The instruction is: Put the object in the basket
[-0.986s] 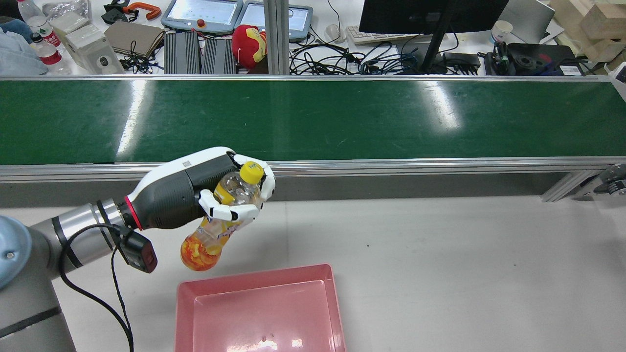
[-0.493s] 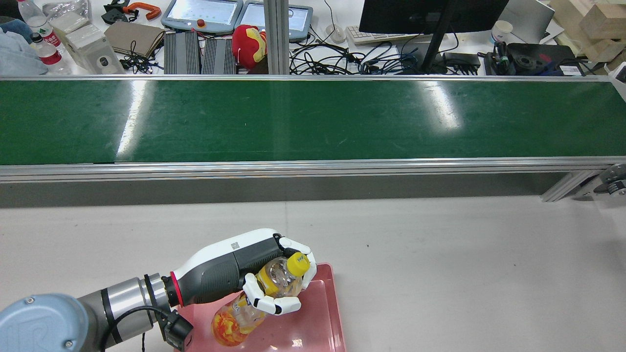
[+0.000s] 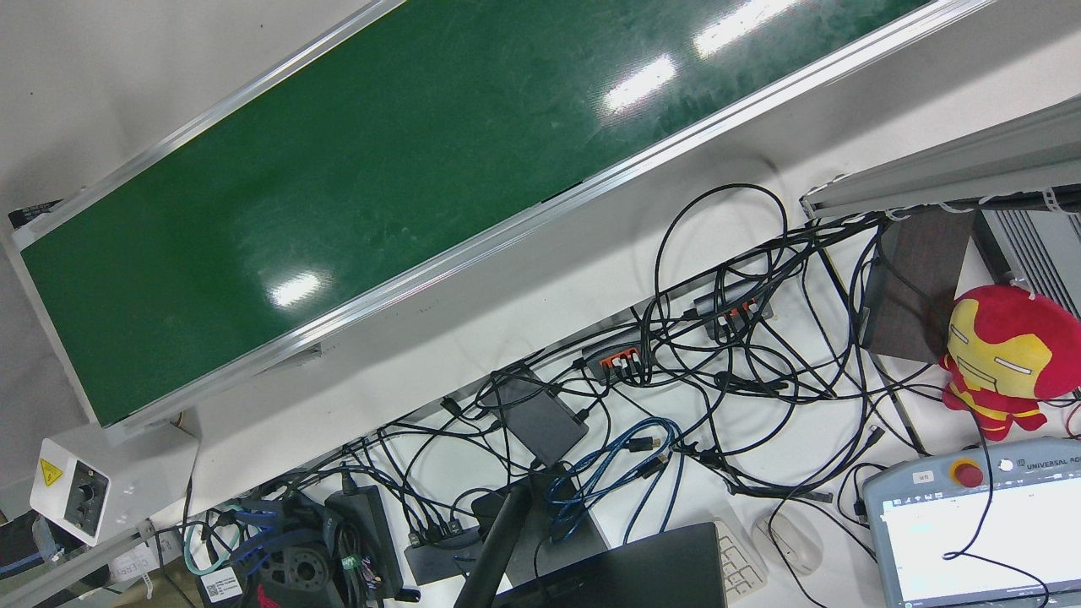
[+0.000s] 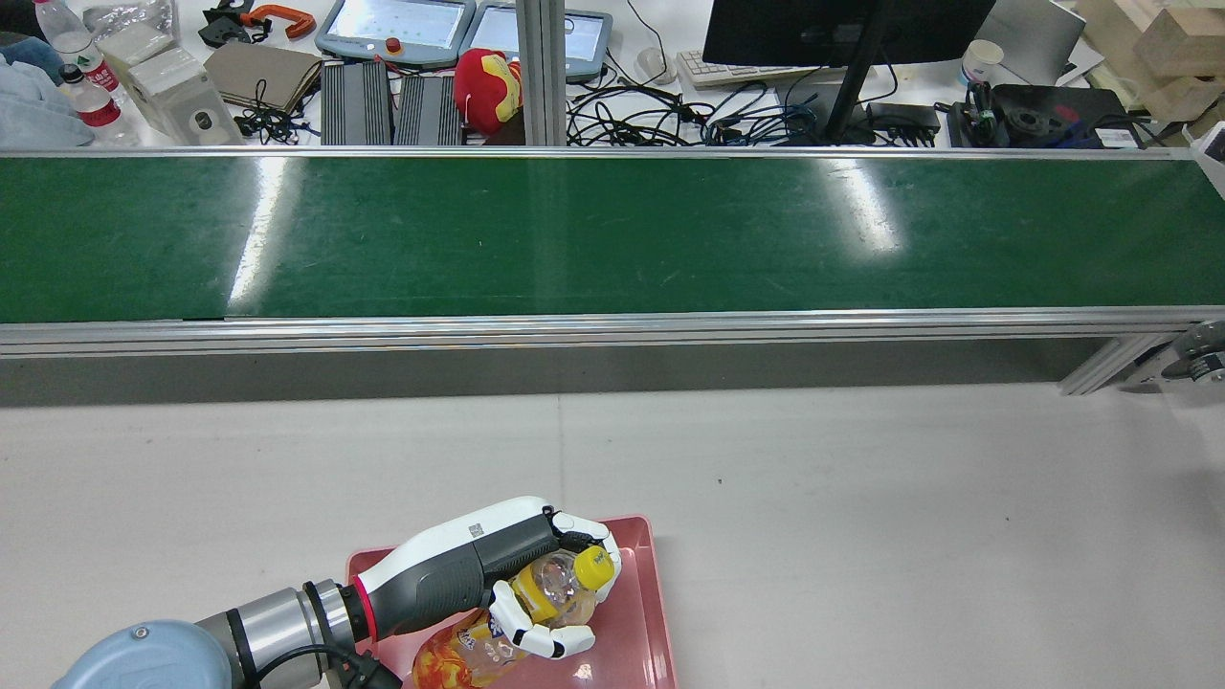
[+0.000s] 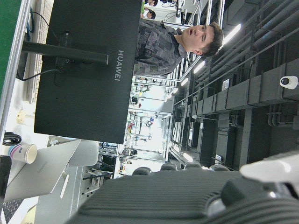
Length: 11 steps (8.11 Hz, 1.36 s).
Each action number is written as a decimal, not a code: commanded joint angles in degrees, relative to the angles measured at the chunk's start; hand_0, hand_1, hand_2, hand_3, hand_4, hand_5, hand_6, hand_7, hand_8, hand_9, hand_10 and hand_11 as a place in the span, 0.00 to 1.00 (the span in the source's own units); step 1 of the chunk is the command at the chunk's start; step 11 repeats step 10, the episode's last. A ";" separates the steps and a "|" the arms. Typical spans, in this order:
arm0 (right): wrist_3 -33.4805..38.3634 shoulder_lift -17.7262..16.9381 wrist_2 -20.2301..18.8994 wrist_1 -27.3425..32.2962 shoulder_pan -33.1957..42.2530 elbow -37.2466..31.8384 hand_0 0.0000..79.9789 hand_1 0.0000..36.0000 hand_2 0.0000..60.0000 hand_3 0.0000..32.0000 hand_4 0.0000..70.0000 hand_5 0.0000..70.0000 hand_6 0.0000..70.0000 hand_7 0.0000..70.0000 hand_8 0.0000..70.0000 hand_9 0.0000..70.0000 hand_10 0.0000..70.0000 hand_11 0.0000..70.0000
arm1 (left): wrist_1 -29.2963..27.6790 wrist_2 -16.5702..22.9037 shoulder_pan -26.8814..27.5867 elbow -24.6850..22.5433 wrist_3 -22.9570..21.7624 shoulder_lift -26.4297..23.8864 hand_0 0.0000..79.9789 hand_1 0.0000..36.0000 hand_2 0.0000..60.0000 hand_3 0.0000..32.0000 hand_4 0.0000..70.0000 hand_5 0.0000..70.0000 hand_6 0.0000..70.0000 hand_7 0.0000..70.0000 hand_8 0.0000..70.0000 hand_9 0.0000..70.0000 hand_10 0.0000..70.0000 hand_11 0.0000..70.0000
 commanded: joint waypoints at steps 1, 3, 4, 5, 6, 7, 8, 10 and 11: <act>0.00 0.00 0.00 0.00 -0.01 -0.05 0.00 0.00 0.00 0.00 0.00 0.00 0.00 0.00 0.00 0.00 0.00 0.00 | 2.27 0.11 -0.87 -0.97 0.63 0.18 0.62 0.09 0.00 0.00 0.15 0.48 0.08 0.17 0.21 0.30 0.29 0.44; 0.00 0.00 0.00 0.00 -0.01 -0.05 0.00 0.00 0.00 0.00 0.00 0.00 0.00 0.00 0.00 0.00 0.00 0.00 | 2.27 0.02 -0.52 -1.24 1.50 0.00 0.58 0.00 0.00 0.01 0.00 0.25 0.00 0.02 0.12 0.15 0.19 0.28; 0.00 0.00 0.00 0.00 -0.01 -0.05 0.00 0.00 0.00 0.00 0.00 0.00 0.00 0.00 0.00 0.00 0.00 0.00 | 2.27 -0.06 -0.87 -1.33 1.51 0.09 0.52 0.00 0.00 0.03 0.00 0.15 0.00 0.00 0.08 0.11 0.12 0.18; 0.00 0.00 0.00 0.00 0.08 -0.05 0.00 0.00 0.00 0.00 0.00 0.00 0.00 0.00 0.00 0.00 0.00 0.00 | 2.09 -0.06 -0.96 -1.33 1.51 0.09 0.39 0.00 0.00 0.06 0.00 0.09 0.00 0.00 0.05 0.07 0.07 0.10; 0.00 0.00 0.00 0.00 -0.01 0.04 0.00 0.00 0.00 0.00 0.00 0.00 0.00 0.00 0.00 0.00 0.00 0.00 | 1.39 -0.06 -1.39 -1.41 1.51 0.09 0.10 0.00 0.00 0.11 0.00 0.04 0.00 0.00 0.03 0.04 0.03 0.04; 0.00 0.00 0.00 0.00 0.08 0.04 0.00 0.00 0.00 0.00 0.00 0.00 0.00 0.00 0.00 0.00 0.00 0.00 | 1.30 0.11 -3.14 -2.98 1.34 0.09 0.00 0.00 0.00 0.14 0.00 0.01 0.00 0.00 0.02 0.03 0.02 0.02; 0.00 0.00 0.00 0.00 -0.01 0.13 0.00 0.00 0.00 0.00 0.00 0.00 0.00 0.00 0.00 0.00 0.00 0.00 | 1.39 0.46 -6.20 -5.95 1.07 0.44 0.00 0.00 0.00 0.12 0.00 0.02 0.00 0.00 0.02 0.03 0.02 0.02; 0.00 0.00 0.00 0.00 0.08 0.13 0.00 0.00 0.00 0.00 0.00 0.00 0.00 0.00 0.00 0.00 0.00 0.00 | 4.62 0.46 -9.73 -11.58 0.81 0.53 0.00 0.00 0.00 0.04 0.00 0.11 0.00 0.00 0.03 0.05 0.05 0.06; 0.00 0.00 0.00 0.00 0.08 0.13 0.00 0.00 0.00 0.00 0.00 0.00 0.00 0.00 0.00 0.00 0.00 0.00 | 4.62 0.46 -9.73 -11.58 0.81 0.53 0.00 0.00 0.00 0.04 0.00 0.11 0.00 0.00 0.03 0.05 0.05 0.06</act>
